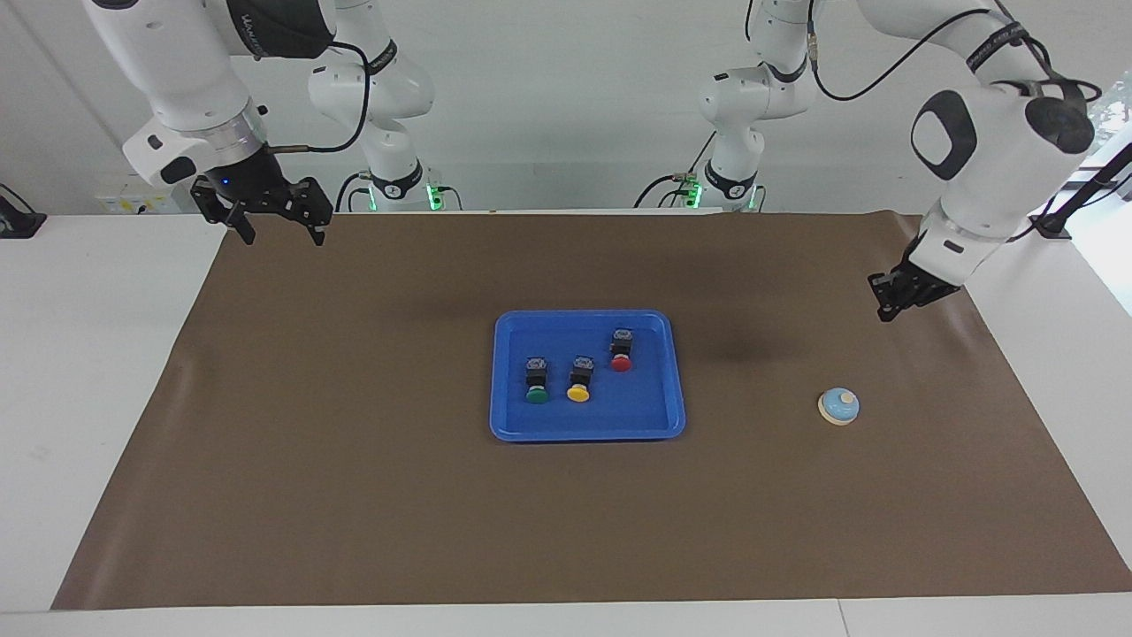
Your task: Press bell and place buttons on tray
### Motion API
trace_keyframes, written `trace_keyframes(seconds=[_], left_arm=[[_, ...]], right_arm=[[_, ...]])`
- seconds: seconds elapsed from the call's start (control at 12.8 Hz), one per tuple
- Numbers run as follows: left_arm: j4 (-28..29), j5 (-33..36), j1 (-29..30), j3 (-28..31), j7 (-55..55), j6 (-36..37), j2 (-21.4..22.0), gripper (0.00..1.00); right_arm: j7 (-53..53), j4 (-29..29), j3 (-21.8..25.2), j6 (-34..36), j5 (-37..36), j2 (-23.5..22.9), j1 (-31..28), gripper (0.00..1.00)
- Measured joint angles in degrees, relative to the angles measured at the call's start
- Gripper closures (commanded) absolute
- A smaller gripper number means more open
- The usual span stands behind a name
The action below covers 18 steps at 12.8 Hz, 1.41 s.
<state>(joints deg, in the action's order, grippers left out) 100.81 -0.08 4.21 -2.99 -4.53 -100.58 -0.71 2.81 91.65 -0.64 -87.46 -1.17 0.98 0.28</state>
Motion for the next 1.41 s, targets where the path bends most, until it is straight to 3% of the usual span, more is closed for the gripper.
trace_keyframes(seconds=[0.08, 0.16, 0.23, 0.31, 0.63, 0.7, 1.41], left_arm=[[0.1, 0.0, 0.0, 0.0, 0.1, 2.9, 2.4, 0.93], [0.1, 0.0, 0.0, 0.0, 0.2, 5.1, 4.3, 0.44], [0.3, 0.0, 0.0, 0.0, 0.4, 6.2, 5.5, 0.25], [0.4, 0.0, 0.0, 0.0, 0.5, 6.3, 6.0, 0.12], [-0.2, -0.1, 0.0, 0.0, 1.1, 7.0, 5.5, 0.09], [-1.1, -0.1, 0.0, 0.0, 1.1, 7.7, 5.0, 0.00], [-2.3, -0.1, -0.2, -0.3, 1.1, 10.5, 3.7, 0.00]], right_arm=[[0.0, 0.0, 0.0, 0.0, 0.0, 0.0, 0.0, 0.00], [0.0, 0.0, 0.0, 0.0, 0.0, 0.0, 0.0, 0.00], [0.0, 0.0, 0.0, 0.0, 0.0, 0.0, 0.0, 0.00], [0.0, 0.0, 0.0, 0.0, 0.0, 0.0, 0.0, 0.00], [0.0, 0.0, 0.0, 0.0, 0.0, 0.0, -0.1, 0.00], [0.0, 0.0, 0.0, 0.0, 0.0, 0.0, -0.1, 0.00], [0.0, 0.0, 0.0, 0.8, 0.0, 0.1, -0.1, 0.00]])
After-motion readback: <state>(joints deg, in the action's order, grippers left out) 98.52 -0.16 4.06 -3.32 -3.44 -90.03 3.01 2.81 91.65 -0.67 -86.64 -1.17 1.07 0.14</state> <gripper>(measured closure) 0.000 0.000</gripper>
